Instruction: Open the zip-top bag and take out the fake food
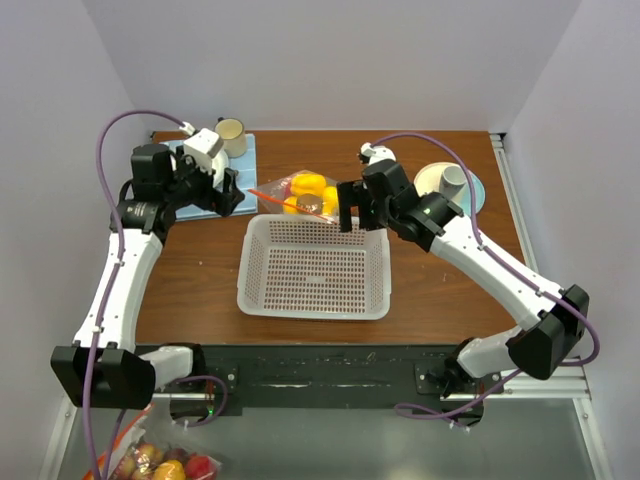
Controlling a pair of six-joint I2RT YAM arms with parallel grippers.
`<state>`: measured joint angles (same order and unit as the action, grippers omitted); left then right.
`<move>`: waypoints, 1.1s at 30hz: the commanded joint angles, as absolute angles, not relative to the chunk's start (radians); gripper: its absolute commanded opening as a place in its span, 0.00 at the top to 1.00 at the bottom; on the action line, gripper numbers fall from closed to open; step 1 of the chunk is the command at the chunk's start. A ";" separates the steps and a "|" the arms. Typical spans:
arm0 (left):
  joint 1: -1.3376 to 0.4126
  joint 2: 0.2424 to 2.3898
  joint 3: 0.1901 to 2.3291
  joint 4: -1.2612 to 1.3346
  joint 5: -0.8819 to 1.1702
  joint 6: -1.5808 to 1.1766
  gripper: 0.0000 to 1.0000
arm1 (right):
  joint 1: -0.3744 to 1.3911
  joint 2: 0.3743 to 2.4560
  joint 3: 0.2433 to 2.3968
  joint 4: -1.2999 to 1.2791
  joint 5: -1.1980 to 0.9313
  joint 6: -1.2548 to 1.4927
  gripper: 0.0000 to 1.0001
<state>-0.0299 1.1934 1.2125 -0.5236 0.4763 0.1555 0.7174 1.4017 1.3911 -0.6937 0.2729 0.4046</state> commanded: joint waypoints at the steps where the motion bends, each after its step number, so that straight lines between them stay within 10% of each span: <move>1: -0.058 1.195 1.189 -0.479 0.620 0.250 0.01 | 0.715 1.342 1.368 -0.674 0.305 0.457 0.01; 8: -0.313 1.273 1.149 -0.474 0.394 0.432 0.03 | 0.715 1.229 1.302 -0.647 0.386 0.460 0.04; 16: -0.362 1.364 1.126 -0.354 0.239 0.517 0.27 | 0.715 1.141 1.230 -0.621 0.396 0.454 0.09; 33: -0.362 1.548 1.184 -0.224 0.279 0.508 0.24 | 0.715 1.066 1.115 -0.598 0.348 0.469 0.10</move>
